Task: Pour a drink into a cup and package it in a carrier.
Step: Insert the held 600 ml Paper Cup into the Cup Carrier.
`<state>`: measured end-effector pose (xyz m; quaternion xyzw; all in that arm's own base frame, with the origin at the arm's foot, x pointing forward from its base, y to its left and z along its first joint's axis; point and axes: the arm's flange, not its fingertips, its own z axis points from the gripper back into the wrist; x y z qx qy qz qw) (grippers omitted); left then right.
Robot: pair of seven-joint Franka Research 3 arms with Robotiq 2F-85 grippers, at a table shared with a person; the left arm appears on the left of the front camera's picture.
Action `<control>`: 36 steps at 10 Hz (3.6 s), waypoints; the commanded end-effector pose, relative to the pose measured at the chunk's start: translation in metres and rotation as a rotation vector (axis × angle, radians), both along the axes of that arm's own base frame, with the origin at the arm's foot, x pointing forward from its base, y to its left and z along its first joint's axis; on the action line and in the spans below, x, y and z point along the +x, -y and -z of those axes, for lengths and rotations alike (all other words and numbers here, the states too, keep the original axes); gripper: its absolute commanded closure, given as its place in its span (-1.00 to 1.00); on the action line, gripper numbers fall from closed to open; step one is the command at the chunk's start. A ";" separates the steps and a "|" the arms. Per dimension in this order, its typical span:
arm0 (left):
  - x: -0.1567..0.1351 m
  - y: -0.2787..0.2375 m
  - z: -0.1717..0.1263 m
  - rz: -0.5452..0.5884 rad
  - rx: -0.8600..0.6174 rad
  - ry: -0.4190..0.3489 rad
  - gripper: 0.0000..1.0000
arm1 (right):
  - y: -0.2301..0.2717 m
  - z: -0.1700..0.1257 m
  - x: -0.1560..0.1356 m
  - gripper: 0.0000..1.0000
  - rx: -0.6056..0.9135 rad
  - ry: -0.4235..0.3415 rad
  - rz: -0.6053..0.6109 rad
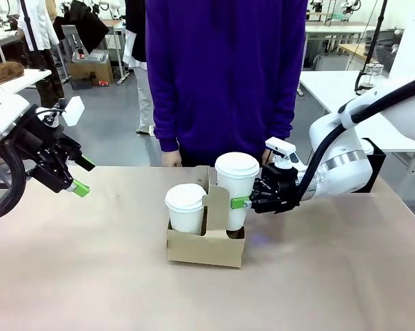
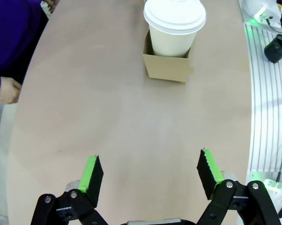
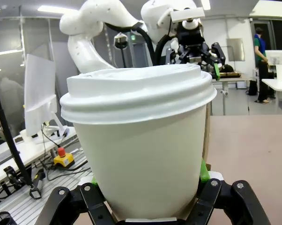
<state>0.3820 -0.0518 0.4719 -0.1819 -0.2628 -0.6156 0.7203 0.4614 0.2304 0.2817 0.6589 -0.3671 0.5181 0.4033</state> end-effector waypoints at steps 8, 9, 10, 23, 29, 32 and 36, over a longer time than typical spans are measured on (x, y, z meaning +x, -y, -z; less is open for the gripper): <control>-0.001 -0.001 -0.002 0.013 -0.008 0.003 -1.00 | -0.009 0.011 -0.029 -0.60 0.006 0.014 -0.028; -0.001 -0.001 -0.002 0.013 -0.008 0.003 -1.00 | -0.010 0.011 -0.033 -0.60 0.004 0.026 -0.030; -0.001 -0.001 -0.002 0.013 -0.008 0.003 -1.00 | -0.011 0.012 -0.034 -0.60 0.003 0.033 -0.029; -0.001 -0.001 -0.002 0.013 -0.008 0.003 -1.00 | -0.002 0.065 -0.012 -0.60 -0.033 -0.003 -0.105; -0.001 -0.001 -0.002 0.013 -0.008 0.003 -1.00 | 0.008 0.038 -0.013 -1.00 -0.091 0.074 -0.098; -0.001 -0.001 -0.002 0.013 -0.008 0.003 -1.00 | 0.022 0.013 -0.014 -1.00 -0.179 0.123 -0.051; -0.001 -0.001 -0.002 0.013 -0.008 0.003 -1.00 | 0.058 -0.020 -0.008 -1.00 -0.377 0.144 0.074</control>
